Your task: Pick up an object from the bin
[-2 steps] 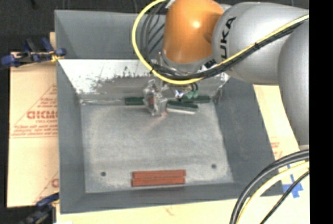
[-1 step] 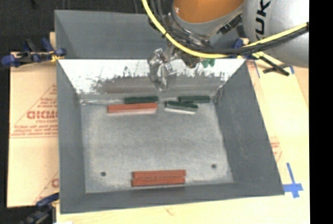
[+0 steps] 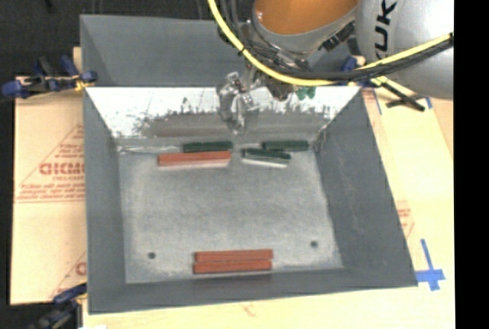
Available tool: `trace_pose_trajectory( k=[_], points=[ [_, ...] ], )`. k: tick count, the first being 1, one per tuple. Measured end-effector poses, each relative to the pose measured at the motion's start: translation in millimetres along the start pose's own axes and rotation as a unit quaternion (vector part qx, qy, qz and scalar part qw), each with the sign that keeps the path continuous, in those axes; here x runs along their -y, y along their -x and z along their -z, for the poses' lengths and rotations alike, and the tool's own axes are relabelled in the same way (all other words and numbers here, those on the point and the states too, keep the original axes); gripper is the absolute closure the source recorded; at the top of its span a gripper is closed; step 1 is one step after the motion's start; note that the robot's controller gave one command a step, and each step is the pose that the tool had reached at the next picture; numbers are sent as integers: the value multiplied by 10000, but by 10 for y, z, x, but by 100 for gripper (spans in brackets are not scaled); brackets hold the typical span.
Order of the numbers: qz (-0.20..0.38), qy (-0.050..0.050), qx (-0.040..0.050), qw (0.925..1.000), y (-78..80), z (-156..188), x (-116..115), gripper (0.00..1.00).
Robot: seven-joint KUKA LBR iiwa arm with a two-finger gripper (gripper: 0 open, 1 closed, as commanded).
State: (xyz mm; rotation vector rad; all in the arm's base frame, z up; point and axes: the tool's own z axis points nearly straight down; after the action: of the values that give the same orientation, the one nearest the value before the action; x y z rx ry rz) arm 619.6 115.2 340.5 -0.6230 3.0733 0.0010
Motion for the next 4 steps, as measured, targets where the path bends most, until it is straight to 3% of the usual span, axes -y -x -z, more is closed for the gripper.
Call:
trace_pose_trajectory(
  k=[1, 2, 3, 4],
  points=[
    [-113, -25, 61, 9999, 95, -169, -87, 100],
    [535, -5, 12, 9986, 24, -901, -78, 100],
    [-51, 8, -7, 10000, 329, -1632, -176, 0],
    [-59, 7, 4, 10000, 334, -1622, -171, 0]
  ],
)
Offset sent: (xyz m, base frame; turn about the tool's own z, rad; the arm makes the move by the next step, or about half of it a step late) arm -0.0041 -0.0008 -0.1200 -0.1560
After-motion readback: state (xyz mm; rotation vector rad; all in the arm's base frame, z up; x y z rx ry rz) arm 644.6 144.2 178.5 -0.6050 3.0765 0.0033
